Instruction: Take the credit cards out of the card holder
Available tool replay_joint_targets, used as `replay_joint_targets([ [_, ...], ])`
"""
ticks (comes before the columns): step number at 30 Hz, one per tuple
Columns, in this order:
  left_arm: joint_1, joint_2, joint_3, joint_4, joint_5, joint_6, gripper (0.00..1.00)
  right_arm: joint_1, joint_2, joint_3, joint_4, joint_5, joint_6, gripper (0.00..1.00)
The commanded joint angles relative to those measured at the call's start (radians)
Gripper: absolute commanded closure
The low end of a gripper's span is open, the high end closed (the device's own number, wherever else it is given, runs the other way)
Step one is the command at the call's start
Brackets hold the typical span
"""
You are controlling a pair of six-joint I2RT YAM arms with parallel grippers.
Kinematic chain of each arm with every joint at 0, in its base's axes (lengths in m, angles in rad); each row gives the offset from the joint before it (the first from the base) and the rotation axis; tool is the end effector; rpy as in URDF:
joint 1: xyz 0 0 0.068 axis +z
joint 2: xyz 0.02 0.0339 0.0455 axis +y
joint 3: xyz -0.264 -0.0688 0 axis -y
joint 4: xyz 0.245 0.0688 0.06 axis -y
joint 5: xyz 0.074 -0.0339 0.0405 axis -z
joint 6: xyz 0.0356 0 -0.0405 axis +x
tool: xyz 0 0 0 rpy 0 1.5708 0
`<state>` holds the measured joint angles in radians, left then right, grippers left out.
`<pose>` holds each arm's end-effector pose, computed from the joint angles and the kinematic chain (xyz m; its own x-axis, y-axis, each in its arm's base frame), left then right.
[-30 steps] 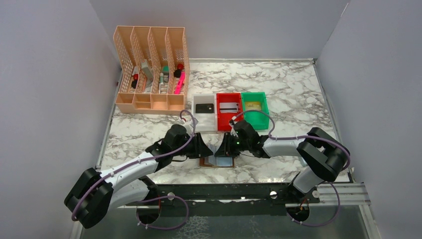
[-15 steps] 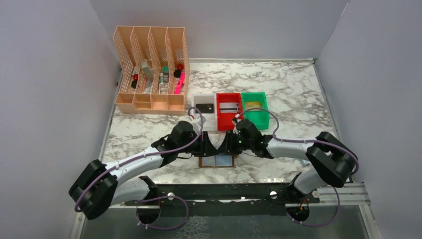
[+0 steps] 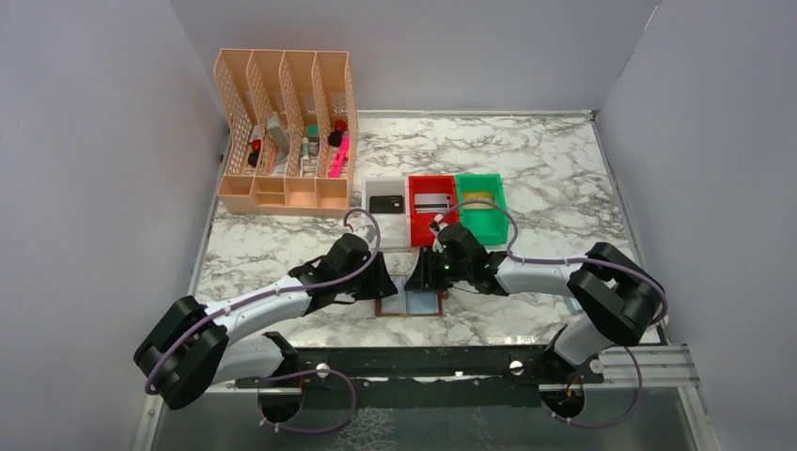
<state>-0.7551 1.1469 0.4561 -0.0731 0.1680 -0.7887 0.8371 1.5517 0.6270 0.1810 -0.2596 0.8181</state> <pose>0.1541 -0.1532 0.1688 -0.8968 -0.1165 -0.4269 0.1808 0.7840 -0.5938 0.1875 0.2216 0.1446 -0.9261 0.0262 -0.3763 -0.2463 0.7135 0.6559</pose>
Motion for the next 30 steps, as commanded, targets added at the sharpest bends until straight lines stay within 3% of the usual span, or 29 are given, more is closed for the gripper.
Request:
replay_joint_targets([
  [1, -0.002, 0.044, -0.009, -0.029, -0.032, 0.007, 0.52, 0.026, 0.024, 0.047, -0.008, -0.016, -0.040, 0.64],
  [14, -0.004, 0.087, -0.020, 0.028, 0.057, 0.032, 0.57, 0.028, 0.132, -0.010, 0.032, -0.032, 0.092, 0.63],
  [19, -0.006, 0.067, -0.020, 0.082, 0.102, 0.033, 0.65, 0.026, 0.163, -0.061, 0.224, -0.166, 0.161, 0.64],
  [27, -0.018, 0.065, -0.027, 0.081, 0.107, 0.047, 0.73, 0.025, 0.183, -0.057, 0.348, -0.201, 0.233, 0.79],
  [30, -0.018, 0.051, -0.030, 0.047, 0.070, 0.051, 0.65, 0.024, 0.164, -0.054, 0.316, -0.164, 0.230, 0.86],
])
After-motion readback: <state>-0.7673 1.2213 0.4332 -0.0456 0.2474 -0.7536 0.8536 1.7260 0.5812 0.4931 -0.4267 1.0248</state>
